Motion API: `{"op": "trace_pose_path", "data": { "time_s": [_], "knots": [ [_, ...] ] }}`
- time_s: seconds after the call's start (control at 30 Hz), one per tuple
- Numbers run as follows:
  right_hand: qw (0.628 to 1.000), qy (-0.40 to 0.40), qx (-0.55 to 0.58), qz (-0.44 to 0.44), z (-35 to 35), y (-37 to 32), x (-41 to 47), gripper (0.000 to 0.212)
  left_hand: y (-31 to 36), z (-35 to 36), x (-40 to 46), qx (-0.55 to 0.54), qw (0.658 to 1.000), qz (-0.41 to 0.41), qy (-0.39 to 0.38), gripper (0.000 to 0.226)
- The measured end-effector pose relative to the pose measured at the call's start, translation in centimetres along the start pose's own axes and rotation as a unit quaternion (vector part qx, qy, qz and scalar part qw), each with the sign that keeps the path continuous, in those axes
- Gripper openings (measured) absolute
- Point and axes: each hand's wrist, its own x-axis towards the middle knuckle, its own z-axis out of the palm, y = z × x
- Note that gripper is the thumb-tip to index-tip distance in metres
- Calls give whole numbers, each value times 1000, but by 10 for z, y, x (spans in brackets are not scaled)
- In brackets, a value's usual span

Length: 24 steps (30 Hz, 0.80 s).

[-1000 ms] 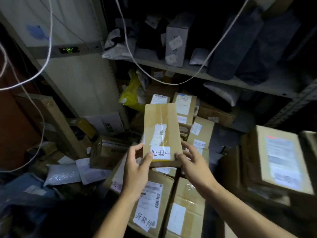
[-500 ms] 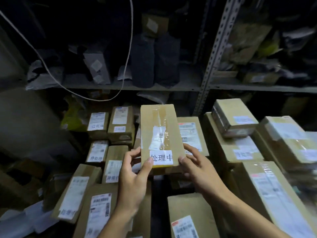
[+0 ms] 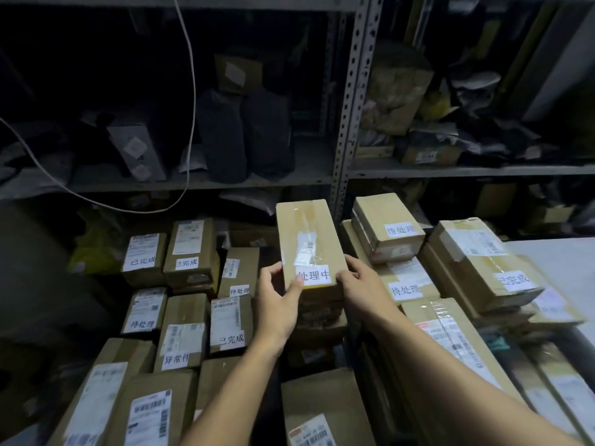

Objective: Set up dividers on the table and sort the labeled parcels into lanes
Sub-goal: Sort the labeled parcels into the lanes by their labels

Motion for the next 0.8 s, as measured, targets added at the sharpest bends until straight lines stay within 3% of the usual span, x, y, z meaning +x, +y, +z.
{"op": "trace_pose_path", "data": {
  "time_s": [0.13,0.27,0.37,0.47,0.63,0.7,0.8],
  "knots": [
    [1000,13,-24,8,0,4,0,40,-6,2,1,19,1000,-2,-14,35],
    [995,43,-85,3,3,0,-6,58,-9,-5,0,7,1000,-10,-9,45],
    [976,119,-142,-113,11,-10,-23,57,-12,-23,1,3,1000,-12,8,44],
    [950,134,-153,-236,28,-19,-45,53,-18,-48,-2,-1,1000,-13,20,38],
    [928,29,-163,-334,69,-19,-70,51,-45,-100,-17,19,997,-29,70,31],
    [938,-45,-148,-310,91,-10,-77,50,-61,-123,-25,26,994,-44,94,28],
    [950,-164,-173,-202,130,24,-84,52,-89,-153,-44,48,990,-86,105,24]
  ]
}}
